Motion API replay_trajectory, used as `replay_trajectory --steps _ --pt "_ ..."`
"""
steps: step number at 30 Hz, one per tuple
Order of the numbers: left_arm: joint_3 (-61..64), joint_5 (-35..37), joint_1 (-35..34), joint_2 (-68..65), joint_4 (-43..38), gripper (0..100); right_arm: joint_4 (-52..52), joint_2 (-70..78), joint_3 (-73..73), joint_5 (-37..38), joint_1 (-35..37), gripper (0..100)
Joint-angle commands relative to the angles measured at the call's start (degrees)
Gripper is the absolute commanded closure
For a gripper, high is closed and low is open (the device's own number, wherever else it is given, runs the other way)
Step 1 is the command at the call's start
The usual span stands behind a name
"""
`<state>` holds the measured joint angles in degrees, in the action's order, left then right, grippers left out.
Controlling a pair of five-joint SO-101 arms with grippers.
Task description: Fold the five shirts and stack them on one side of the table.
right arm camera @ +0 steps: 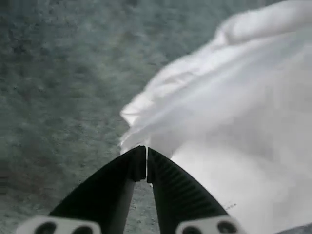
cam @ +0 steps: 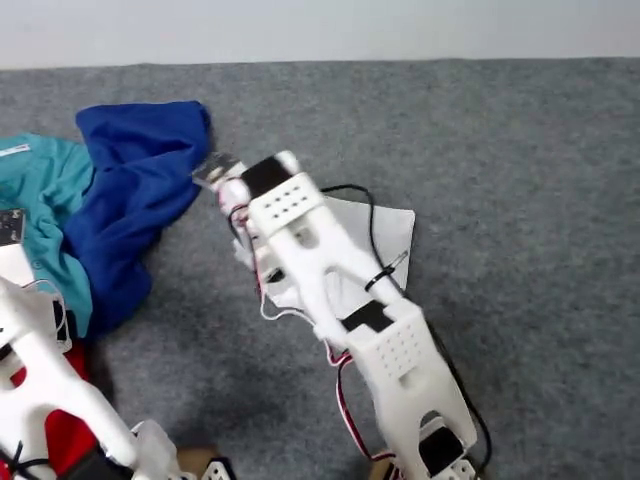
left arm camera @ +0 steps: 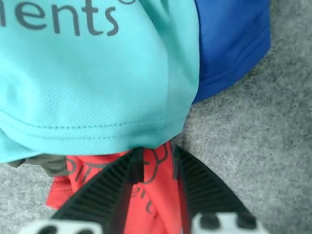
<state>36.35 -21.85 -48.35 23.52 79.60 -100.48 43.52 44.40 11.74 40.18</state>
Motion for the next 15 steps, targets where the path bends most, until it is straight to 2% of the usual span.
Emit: replay_trajectory --steps 1,15 --pt "-0.2 -0.1 0.5 1.8 -0.9 89 -1.8 -5.3 0.5 0.4 1.3 98.8" --pt "-0.1 -0.1 0.5 1.7 -0.8 89 -2.2 -15.2 0.4 2.7 -4.5 98.8"
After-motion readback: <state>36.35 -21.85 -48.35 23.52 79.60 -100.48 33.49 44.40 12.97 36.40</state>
